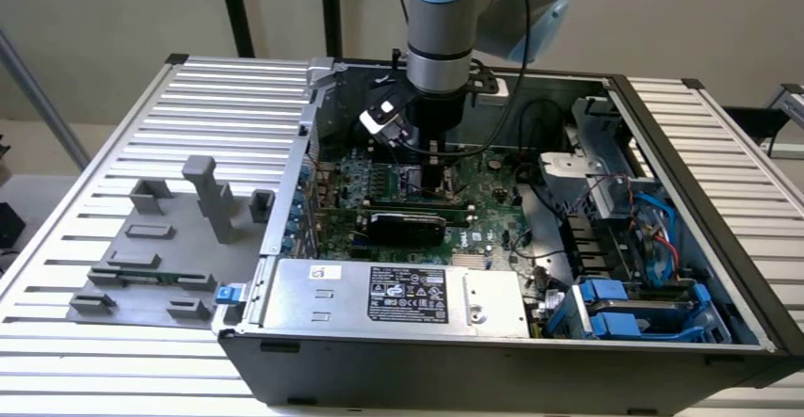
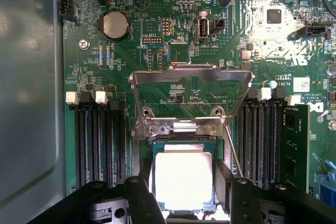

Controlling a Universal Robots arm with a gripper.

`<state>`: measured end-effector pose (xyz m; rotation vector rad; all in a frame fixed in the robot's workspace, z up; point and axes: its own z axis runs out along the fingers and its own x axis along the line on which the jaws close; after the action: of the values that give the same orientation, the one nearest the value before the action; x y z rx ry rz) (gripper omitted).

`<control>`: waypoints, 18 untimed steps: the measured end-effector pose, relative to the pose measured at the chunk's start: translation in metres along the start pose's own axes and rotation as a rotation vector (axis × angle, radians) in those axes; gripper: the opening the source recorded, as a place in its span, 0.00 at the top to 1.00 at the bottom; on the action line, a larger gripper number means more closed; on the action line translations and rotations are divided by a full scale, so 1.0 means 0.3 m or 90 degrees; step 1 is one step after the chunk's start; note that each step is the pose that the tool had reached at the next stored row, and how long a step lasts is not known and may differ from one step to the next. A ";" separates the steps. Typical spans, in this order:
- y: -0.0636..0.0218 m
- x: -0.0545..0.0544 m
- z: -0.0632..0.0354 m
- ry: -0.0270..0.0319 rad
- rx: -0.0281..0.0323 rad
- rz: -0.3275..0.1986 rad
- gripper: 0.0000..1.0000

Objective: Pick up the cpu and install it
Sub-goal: 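Place the cpu into insertion slot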

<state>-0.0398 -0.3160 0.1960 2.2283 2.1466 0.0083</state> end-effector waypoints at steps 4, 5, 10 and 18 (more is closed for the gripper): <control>0.000 0.000 0.001 0.0000 0.0000 0.000 0.45; 0.000 0.000 0.001 0.0000 0.0000 0.000 0.45; 0.001 0.000 0.001 0.0000 0.0000 0.000 0.45; 0.002 0.001 0.002 0.0005 -0.0006 0.000 0.44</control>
<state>-0.0393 -0.3159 0.1953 2.2283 2.1464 0.0102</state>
